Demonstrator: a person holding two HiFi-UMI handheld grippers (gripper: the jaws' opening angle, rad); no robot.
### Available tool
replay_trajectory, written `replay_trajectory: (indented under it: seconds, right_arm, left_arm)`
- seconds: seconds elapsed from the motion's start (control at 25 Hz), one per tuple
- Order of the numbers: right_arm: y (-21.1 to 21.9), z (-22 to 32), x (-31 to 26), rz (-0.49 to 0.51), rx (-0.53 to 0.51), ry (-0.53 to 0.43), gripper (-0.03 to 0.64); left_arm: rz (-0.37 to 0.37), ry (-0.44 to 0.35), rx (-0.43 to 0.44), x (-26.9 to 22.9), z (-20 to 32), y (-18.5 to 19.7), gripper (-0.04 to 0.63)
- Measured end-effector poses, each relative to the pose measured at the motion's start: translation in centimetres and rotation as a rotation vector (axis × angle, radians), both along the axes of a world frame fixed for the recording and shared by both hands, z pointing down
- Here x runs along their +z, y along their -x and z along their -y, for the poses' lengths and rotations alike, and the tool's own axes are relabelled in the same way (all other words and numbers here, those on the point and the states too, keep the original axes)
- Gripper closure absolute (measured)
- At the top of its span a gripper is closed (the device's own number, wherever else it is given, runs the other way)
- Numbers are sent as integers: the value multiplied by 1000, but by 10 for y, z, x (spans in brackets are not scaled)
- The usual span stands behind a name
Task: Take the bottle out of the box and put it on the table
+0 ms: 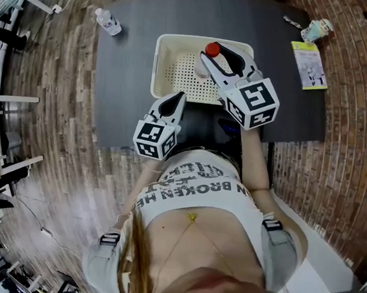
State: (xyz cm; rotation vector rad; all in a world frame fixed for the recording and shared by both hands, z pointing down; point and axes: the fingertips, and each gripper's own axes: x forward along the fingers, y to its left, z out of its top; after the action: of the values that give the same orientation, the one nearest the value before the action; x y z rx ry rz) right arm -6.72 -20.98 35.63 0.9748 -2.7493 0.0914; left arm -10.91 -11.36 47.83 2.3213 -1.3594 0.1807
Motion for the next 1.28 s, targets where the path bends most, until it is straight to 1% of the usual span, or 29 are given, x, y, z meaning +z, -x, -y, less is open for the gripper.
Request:
replay_trajectory:
  seconds: [0.52, 0.8, 1.04, 1.28]
  right_arm:
    - [-5, -3, -1, -2, 3, 7, 466]
    - [-15, -3, -1, 1, 9, 9, 466]
    - [-37, 0, 0, -4, 45, 11, 467]
    - [-73, 9, 1, -9, 114, 13, 466]
  left_arm:
    - [-5, 1, -3, -1, -3, -3, 591]
    - [-4, 1, 6, 0, -4, -11, 591]
    - [-6, 9, 21, 2, -4, -22, 591]
    - [-3, 13, 38, 3, -1, -35, 591]
